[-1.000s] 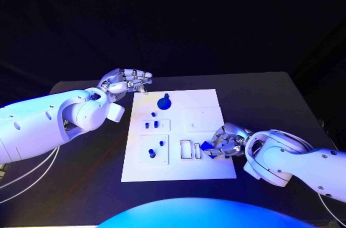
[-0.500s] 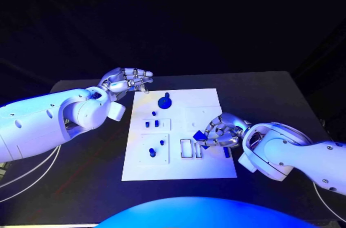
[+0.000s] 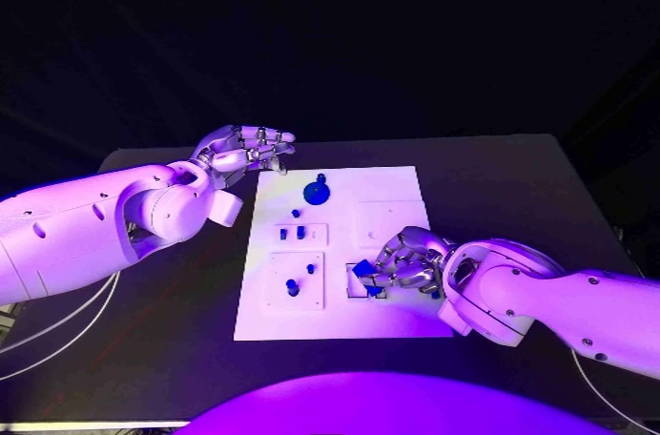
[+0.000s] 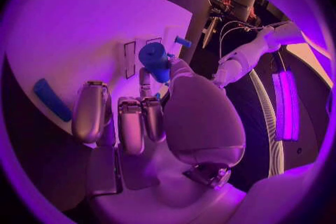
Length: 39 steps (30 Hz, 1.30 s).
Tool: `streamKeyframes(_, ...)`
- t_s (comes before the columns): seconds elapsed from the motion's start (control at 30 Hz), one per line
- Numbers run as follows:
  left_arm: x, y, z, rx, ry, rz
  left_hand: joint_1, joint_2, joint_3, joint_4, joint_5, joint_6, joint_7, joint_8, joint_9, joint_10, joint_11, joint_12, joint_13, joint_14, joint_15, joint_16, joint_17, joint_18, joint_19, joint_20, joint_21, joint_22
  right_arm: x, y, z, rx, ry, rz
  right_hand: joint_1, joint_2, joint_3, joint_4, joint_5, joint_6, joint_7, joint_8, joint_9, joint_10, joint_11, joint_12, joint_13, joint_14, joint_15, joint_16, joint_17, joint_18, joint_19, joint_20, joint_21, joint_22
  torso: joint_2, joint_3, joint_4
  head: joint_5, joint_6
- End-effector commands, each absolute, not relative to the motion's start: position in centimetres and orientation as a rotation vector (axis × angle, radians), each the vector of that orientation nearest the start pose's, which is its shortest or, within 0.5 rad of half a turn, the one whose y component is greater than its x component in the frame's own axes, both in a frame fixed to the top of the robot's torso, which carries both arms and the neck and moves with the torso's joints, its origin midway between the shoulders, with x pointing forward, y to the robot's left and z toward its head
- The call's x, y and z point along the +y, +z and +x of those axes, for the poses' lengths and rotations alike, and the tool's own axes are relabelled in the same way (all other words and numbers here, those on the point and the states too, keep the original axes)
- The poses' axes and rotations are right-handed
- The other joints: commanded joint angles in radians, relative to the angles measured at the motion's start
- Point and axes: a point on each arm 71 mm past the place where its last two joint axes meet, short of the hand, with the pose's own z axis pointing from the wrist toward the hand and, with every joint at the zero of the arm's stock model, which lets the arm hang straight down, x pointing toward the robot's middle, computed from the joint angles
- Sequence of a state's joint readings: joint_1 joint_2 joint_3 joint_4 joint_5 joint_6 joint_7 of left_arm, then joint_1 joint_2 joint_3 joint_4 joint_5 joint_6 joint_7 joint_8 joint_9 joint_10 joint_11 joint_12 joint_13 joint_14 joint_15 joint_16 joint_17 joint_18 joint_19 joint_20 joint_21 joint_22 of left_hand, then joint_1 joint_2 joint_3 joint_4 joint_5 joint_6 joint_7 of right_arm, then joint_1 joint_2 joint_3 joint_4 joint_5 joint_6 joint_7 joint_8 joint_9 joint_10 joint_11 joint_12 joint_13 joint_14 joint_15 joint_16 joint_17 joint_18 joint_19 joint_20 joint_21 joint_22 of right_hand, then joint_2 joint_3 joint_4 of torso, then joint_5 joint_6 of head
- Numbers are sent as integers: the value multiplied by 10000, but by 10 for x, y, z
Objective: Assemble the parts on the task board
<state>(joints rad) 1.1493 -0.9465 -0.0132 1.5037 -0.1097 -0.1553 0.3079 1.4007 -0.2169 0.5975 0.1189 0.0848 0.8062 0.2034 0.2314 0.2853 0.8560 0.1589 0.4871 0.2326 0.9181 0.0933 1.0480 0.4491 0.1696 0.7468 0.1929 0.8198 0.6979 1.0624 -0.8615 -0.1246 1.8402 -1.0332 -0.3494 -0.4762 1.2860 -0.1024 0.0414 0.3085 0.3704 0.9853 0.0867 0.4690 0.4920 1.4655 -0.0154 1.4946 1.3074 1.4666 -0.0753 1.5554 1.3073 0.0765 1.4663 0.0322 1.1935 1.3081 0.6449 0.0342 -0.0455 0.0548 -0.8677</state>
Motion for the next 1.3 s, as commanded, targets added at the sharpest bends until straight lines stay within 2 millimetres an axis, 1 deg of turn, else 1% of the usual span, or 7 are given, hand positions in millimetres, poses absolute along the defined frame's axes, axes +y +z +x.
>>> streamKeyframes(0.03,255,-196,481,15578,-15263,-10782,-73,7,-12,51,57,-77,202,59,-11,-75,16,38,-13,-96,8,57,12,123,-1,64,-42,-9,-144,-267,374,22303,6817,3272,-280,2,189,-152,-330,538,-432,225,180,557,-112,95,1837,932,-99,-26,2107,-146,259,-70,-6,1802,-9,3,2,7,1)
streamKeyframes(0.2,255,-196,481,15533,-15237,-10781,-74,11,-3,66,58,-80,202,67,-12,-80,16,57,-12,-100,8,67,12,125,13,65,-62,-22,-144,-268,378,22222,6597,3130,-520,77,189,-148,-491,632,-468,312,224,647,-138,205,1979,941,-118,-14,2145,-154,274,-84,48,1814,2,0,4,27,12)
streamKeyframes(0.6,255,-196,481,15504,-15239,-10773,-69,19,5,69,62,-81,200,69,-12,-79,14,62,-12,-100,7,70,12,126,18,65,-66,-25,-137,-270,383,22096,6419,2825,-691,118,178,-148,-517,683,-495,377,258,709,-161,283,2079,945,-136,-8,2163,-160,286,-97,94,1825,3,9,-15,36,-17)
streamKeyframes(0.9,256,-196,481,15506,-15223,-10780,-59,31,21,73,66,-81,200,75,-13,-77,12,77,-10,-102,4,76,12,128,29,64,-76,-31,-132,-271,386,21937,6421,2872,-737,148,185,-145,-511,686,-501,389,266,706,-166,277,2074,942,-142,-12,2151,-155,281,-102,64,1818,17,20,10,59,-40)
streamKeyframes(1.13,257,-196,481,15503,-15200,-10789,-59,31,21,73,66,-81,200,75,-13,-77,12,77,-10,-102,4,76,12,128,29,64,-76,-31,-133,-270,389,21676,6351,2927,-1244,238,110,-138,-440,652,-492,448,306,707,-164,267,2082,944,-145,-12,2155,-153,276,-114,35,1812,18,10,1,77,-28)
streamKeyframes(1.23,257,-195,481,15497,-15189,-10793,-59,31,21,73,66,-81,200,75,-13,-77,12,77,-10,-102,4,76,12,128,29,64,-76,-31,-132,-270,389,21659,6366,2876,-1642,315,25,-131,-378,646,-499,507,343,719,-163,276,2106,949,-147,-5,2179,-159,286,-113,72,1820,6,19,-6,87,-36)
streamKeyframes(1.3,257,-196,481,15495,-15185,-10794,-59,31,21,73,66,-81,200,75,-13,-77,12,77,-10,-102,4,76,12,128,29,64,-76,-31,-132,-269,388,21693,6398,2804,-2191,218,-280,-133,-404,654,-501,590,397,724,-167,275,2118,952,-147,1,2196,-163,292,-115,97,1826,2,22,-7,88,-37)
